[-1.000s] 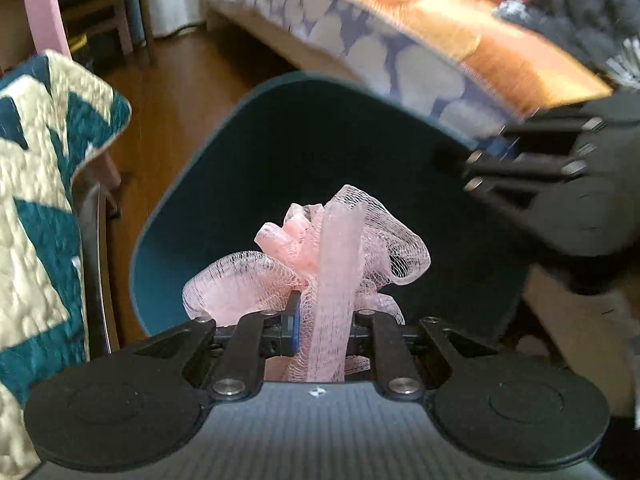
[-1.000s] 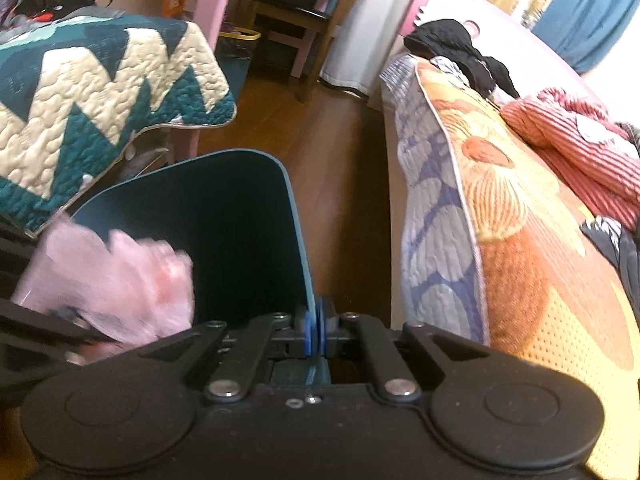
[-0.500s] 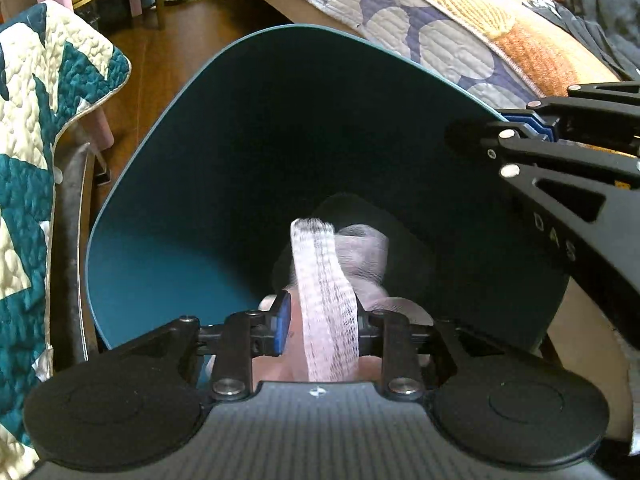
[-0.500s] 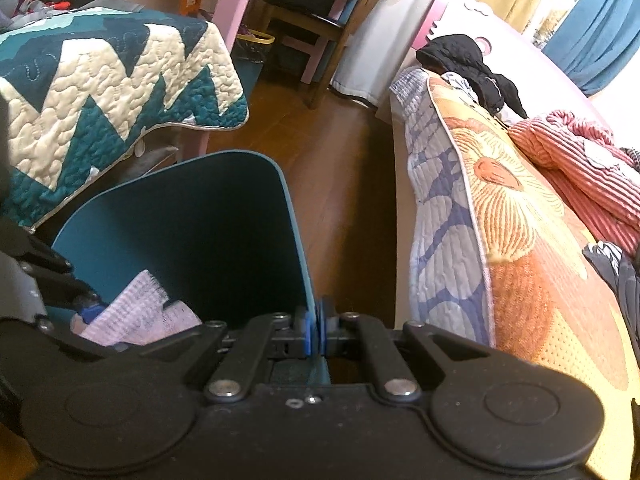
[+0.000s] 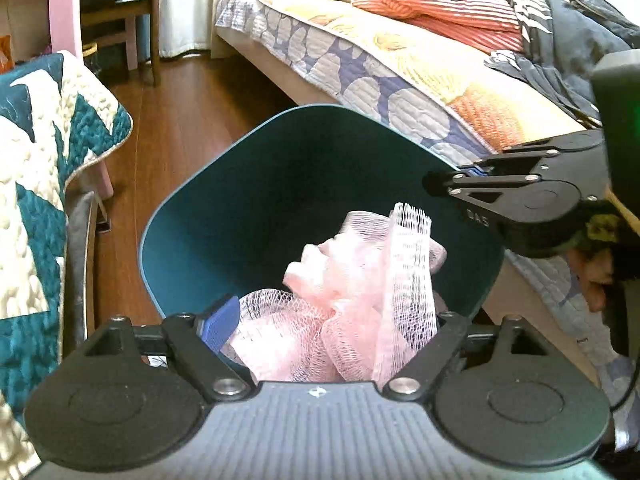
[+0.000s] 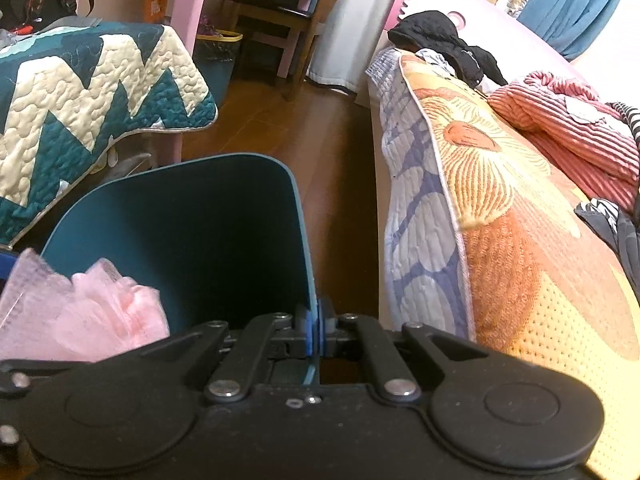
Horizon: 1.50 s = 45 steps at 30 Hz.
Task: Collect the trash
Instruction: 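Move the pink mesh net over the wastebasket held by the right gripper and release, then lower the left gripper to the orange mesh net and grasp it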
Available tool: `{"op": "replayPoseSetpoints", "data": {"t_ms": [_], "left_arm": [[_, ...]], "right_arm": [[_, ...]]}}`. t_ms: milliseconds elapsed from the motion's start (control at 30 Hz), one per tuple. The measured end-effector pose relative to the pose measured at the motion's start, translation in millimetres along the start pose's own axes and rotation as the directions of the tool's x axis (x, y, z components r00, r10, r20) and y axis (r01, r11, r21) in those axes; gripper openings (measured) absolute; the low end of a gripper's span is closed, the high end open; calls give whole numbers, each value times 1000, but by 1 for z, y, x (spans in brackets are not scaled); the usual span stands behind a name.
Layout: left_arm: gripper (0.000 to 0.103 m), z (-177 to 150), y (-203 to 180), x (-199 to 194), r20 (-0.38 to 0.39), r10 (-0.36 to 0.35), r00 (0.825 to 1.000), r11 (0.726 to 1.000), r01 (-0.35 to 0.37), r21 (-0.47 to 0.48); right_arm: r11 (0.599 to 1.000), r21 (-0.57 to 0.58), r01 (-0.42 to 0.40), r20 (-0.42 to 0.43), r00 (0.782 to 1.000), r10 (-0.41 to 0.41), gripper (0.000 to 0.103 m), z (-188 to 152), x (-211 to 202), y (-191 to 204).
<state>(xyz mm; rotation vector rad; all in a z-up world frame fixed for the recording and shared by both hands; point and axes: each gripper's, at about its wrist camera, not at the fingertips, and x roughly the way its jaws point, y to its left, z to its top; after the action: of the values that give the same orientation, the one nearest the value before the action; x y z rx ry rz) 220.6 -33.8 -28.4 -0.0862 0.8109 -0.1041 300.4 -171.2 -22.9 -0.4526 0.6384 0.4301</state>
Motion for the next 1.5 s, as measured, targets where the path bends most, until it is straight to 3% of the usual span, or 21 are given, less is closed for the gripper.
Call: {"op": "replayPoseSetpoints", "data": {"t_ms": [267,367,500,633,700,767,900,933,1033,1067,1100,1133,1167,1267,1433,1500], "left_arm": [[85,-5,21,-28,42,52,998,995,-48,-84],[87,2,21,-17,8,85,996,993,-84,-87],[87,20,17,15,-105,37,994,992,-49,-114],[87,32,24,33,-127,-42,991,978,15,-208],[87,34,38,44,-129,-157,979,939,108,-326],[87,31,50,56,-137,-269,953,885,189,-425],[87,25,57,50,-74,-329,942,852,262,-453],[87,24,61,46,-48,-349,936,832,286,-476],[89,23,80,29,97,-416,904,738,398,-546],[99,22,81,26,109,-381,918,760,378,-529],[100,24,76,29,34,-298,954,828,276,-488],[100,25,69,33,-35,-232,972,881,195,-431],[100,23,65,35,-50,-208,977,902,172,-396],[100,18,65,31,-16,-220,975,886,193,-421],[100,2,56,14,-27,-136,990,949,122,-291],[100,-6,54,3,-13,-120,993,959,112,-261]], "right_arm": [[1000,-19,1,9,1000,0,4,2,-1,6],[1000,-23,0,12,1000,0,4,3,-2,6],[1000,-24,-4,13,1000,4,4,3,-2,6],[1000,-11,-7,13,1000,7,4,4,-1,4],[1000,-7,-10,14,1000,10,4,4,-1,4],[1000,-8,-13,15,1000,13,4,3,-2,3],[1000,-8,-13,16,1000,13,4,2,-2,3],[1000,-9,-13,15,1000,13,4,2,-2,3],[1000,-13,-10,14,1000,11,4,1,-2,4],[1000,-11,-10,13,1000,10,4,1,-2,3],[1000,-8,-11,12,1000,11,4,1,-2,3],[1000,-8,-12,12,1000,12,4,2,-2,3],[1000,-9,-11,12,1000,12,4,1,-2,3],[1000,-3,-11,10,1000,11,4,1,-1,2],[1000,-1,-8,7,1000,8,4,1,1,1],[1000,0,-8,6,1000,8,4,1,1,1]]}}
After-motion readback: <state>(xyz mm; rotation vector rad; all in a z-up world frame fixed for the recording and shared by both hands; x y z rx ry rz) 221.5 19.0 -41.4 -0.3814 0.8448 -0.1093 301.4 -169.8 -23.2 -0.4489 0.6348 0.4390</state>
